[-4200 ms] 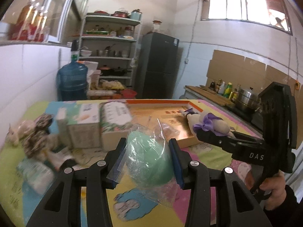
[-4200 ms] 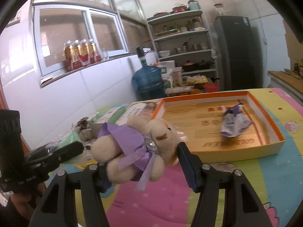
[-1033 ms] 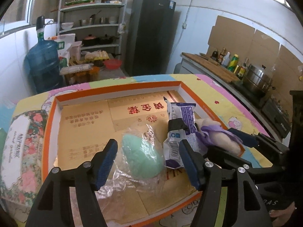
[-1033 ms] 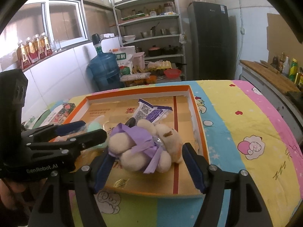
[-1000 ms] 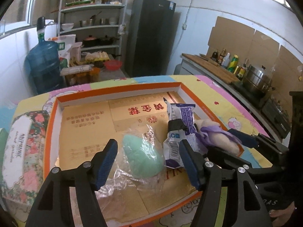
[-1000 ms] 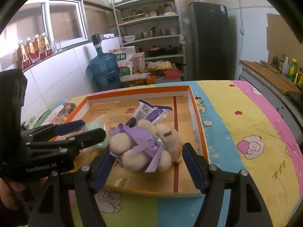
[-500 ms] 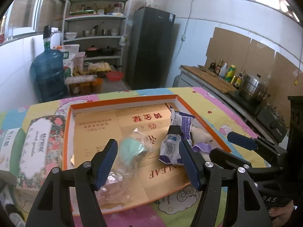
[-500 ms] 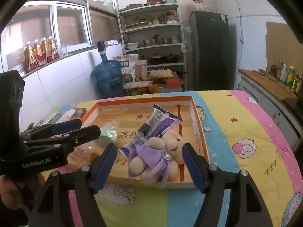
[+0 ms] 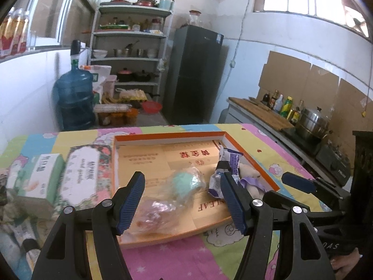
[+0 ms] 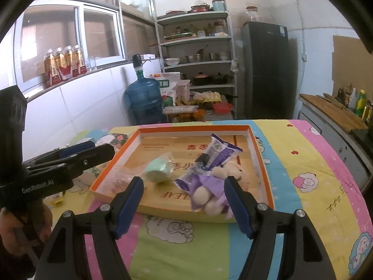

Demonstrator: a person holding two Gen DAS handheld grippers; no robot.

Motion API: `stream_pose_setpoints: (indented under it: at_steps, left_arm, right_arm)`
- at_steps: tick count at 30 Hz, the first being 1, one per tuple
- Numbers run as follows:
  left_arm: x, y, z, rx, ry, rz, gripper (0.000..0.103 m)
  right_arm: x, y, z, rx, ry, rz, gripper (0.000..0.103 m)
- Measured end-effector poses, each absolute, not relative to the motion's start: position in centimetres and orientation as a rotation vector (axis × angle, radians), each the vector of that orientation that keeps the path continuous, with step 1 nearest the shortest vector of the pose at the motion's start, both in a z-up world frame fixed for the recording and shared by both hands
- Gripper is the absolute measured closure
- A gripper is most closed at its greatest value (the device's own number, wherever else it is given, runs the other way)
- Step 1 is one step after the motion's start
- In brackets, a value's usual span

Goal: Organize soft objects
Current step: 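Lift both tools out of the tray and move back toward the pile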

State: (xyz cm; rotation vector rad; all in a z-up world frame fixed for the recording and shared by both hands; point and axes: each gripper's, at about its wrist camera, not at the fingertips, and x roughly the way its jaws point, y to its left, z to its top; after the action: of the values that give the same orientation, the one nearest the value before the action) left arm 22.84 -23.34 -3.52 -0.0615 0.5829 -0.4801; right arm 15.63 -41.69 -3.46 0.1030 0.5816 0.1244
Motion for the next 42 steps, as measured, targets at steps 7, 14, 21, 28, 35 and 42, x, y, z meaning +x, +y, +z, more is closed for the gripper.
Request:
stream_pose_setpoints:
  at_steps: [7, 14, 21, 28, 35, 42]
  left_arm:
    - [20.8, -21.1, -2.9, -0.063, 0.555, -0.453, 0.034]
    - [18.5, -19.1, -2.2, -0.065, 0.524, -0.427, 0.034]
    - [16.3, -16.2, -1.7, -0.074, 0.495, -0.388, 0.034]
    - [14.7, -12.2, -1.7, -0.104, 0.485, -0.342, 0.034]
    - [13.4, -7.3, -1.8, -0.146, 0.471, -0.276, 0.034]
    - [12.2, -2.6, -2.4, -0.150, 0.448, -0.175, 0.034]
  right_arm:
    - [14.6, -39.5, -2.6, 0.084, 0.568, 0.153, 0.032]
    - [13.4, -37.0, -2.0, 0.065, 0.558, 0.185, 0.032]
    - [12.2, -34.1, -1.5, 0.058, 0.544, 0.235, 0.032]
    - [11.7, -30.2, -1.5, 0.036, 0.551, 0.297, 0.032]
    - [11.9, -26.0, -1.8, 0.008, 0.569, 0.357, 0.032]
    - [12.7, -22.2, -2.7, -0.014, 0.588, 0.422, 0.032]
